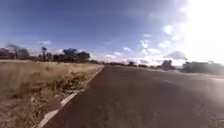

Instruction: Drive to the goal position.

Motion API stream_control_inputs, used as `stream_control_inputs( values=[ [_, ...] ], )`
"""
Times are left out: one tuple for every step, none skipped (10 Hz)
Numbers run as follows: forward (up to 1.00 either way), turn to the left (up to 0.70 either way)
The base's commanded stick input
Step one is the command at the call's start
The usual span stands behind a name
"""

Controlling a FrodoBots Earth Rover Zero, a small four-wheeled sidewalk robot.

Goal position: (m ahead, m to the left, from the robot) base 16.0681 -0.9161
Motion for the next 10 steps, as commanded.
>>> stream_control_inputs(
  values=[
    [0.50, 0.00],
    [0.50, 0.00],
    [0.50, 0.00],
    [0.50, 0.00],
    [0.50, 0.00],
    [0.50, 0.00],
    [0.50, 0.00],
    [0.50, 0.00],
    [0.50, 0.00],
    [0.50, 0.00]
  ],
)
